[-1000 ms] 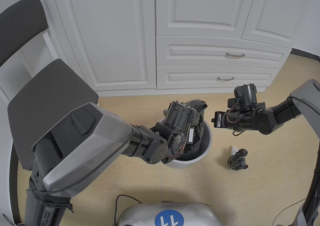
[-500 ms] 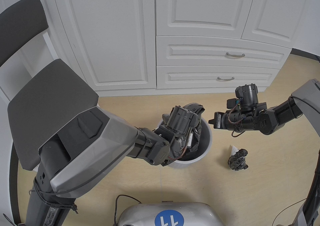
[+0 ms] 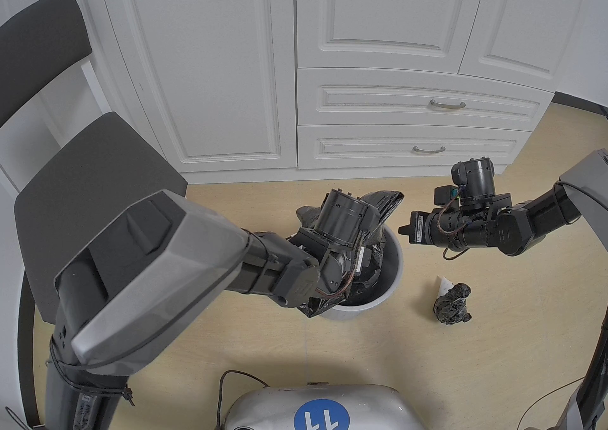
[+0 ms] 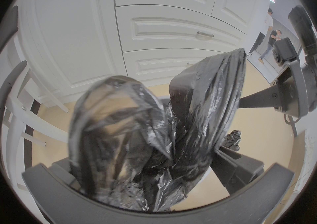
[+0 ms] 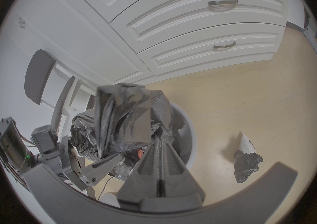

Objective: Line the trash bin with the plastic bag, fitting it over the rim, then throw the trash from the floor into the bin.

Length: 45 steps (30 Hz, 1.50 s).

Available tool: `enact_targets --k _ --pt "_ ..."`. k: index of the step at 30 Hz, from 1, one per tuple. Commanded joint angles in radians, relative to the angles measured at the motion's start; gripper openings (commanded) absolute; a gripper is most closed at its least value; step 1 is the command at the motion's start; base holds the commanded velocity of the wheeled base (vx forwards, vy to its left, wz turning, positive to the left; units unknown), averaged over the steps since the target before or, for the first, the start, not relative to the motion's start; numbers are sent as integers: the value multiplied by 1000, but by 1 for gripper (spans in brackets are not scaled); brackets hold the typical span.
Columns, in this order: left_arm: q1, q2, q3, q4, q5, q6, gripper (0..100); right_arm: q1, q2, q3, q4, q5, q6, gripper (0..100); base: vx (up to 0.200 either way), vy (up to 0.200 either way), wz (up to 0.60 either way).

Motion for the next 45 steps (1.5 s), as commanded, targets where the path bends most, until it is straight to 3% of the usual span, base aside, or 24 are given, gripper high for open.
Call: enact_targets --k 1,12,22,30,41,42,45 --pt "4 -112 92 -3 -7 0 100 29 -42 29 -1 -1 -4 0 0 0 0" --pt "14 -195 239 -18 -10 -48 100 102 -114 83 -2 -7 -5 0 0 0 0" --pt "48 -191 296 -32 -12 -49 100 101 -65 87 -76 -29 -2 0 0 0 0" --pt "83 -122 270 -147 -52 -42 100 72 -45 79 -76 -30 -10 0 0 0 0" --pt "93 -19 124 -147 -78 -40 100 27 24 27 -76 -27 -1 0 0 0 0" --pt "94 -19 126 -149 -78 -40 0 24 29 20 -76 -27 3 0 0 0 0" --pt "108 -27 133 -152 -78 -46 0 21 47 -2 -73 -24 10 0 0 0 0"
